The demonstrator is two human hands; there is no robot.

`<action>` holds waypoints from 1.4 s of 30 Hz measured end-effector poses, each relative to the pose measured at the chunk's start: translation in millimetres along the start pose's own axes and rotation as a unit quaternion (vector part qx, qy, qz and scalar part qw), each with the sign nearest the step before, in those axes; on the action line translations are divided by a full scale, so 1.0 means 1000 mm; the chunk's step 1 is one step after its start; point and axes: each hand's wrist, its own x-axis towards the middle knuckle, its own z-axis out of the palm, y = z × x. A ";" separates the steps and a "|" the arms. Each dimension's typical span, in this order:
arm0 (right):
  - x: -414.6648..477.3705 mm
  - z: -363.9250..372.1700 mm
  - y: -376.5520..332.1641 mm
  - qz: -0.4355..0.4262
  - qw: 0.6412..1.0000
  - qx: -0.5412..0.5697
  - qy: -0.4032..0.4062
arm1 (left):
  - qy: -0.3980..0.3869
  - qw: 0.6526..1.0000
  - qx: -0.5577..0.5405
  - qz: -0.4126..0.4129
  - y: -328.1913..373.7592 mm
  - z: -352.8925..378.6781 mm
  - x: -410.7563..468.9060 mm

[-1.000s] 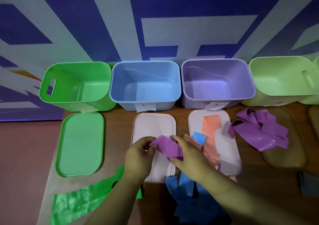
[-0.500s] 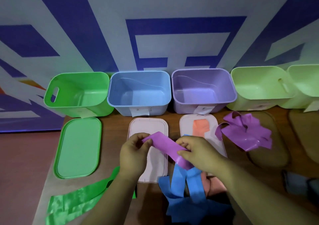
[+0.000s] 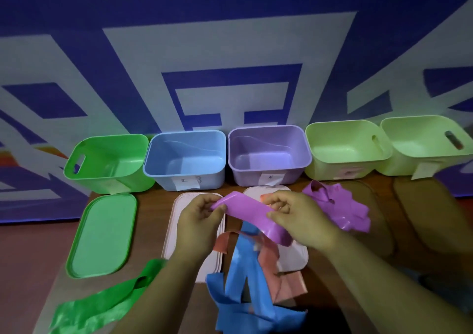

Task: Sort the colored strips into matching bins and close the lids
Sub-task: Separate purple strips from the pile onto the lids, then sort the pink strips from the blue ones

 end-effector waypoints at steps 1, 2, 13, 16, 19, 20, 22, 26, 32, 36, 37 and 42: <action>-0.003 -0.009 0.005 0.003 1.000 -0.001 0.003 | -0.006 1.000 -0.006 -0.007 0.003 0.010 -0.003; -0.006 -0.019 0.011 0.004 1.000 -0.002 0.005 | -0.011 1.000 -0.014 -0.014 0.005 0.021 -0.006; -0.009 -0.138 0.085 0.024 0.991 -0.127 0.027 | -0.082 0.997 0.010 -0.005 0.017 0.158 -0.006; 0.006 -0.156 0.103 0.043 0.986 -0.160 0.036 | -0.106 0.993 0.042 -0.021 0.010 0.180 0.005; 0.017 -0.157 0.116 0.046 0.972 -0.224 0.062 | -0.104 0.988 0.106 -0.033 0.001 0.183 0.009; 0.017 -0.153 0.118 0.046 0.970 -0.230 0.069 | -0.089 0.988 0.124 -0.038 -0.003 0.178 0.007; 0.014 -0.138 0.119 0.040 0.974 -0.218 0.047 | -0.051 0.984 0.162 -0.045 -0.017 0.164 0.002; 0.003 -0.088 0.129 0.014 0.977 -0.211 -0.019 | -0.011 0.975 0.200 -0.095 -0.045 0.126 -0.016; -0.009 -0.028 0.121 0.018 0.973 -0.196 -0.118 | -0.023 0.972 0.218 -0.089 -0.064 0.088 -0.036; -0.009 -0.005 0.108 0.024 0.966 -0.218 -0.139 | -0.053 0.967 0.235 -0.078 -0.073 0.077 -0.036; -0.009 0.000 0.105 0.032 0.965 -0.217 -0.143 | -0.063 0.966 0.238 -0.075 -0.074 0.076 -0.035; -0.010 0.031 0.098 0.093 0.971 -0.154 -0.156 | -0.129 0.944 0.300 -0.041 -0.086 0.062 -0.020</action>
